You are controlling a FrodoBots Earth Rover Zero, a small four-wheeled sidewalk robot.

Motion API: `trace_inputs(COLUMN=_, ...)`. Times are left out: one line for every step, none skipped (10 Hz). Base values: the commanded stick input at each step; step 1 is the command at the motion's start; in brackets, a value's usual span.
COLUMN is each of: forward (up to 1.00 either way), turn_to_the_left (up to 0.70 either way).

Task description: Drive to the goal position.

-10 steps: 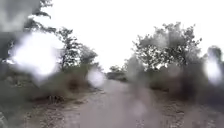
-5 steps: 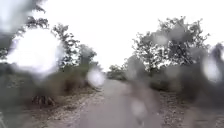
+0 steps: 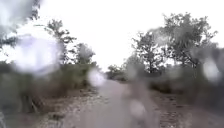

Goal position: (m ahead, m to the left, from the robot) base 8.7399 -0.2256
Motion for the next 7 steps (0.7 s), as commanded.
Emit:
trace_inputs(forward=0.7, turn_to_the_left=0.0)
trace_inputs(forward=0.7, turn_to_the_left=0.0)
trace_inputs(forward=0.7, turn_to_the_left=0.0)
trace_inputs(forward=0.7, turn_to_the_left=0.0)
trace_inputs(forward=0.7, turn_to_the_left=0.0)
trace_inputs(forward=0.7, turn_to_the_left=0.0)
trace_inputs(forward=0.7, turn_to_the_left=0.0)
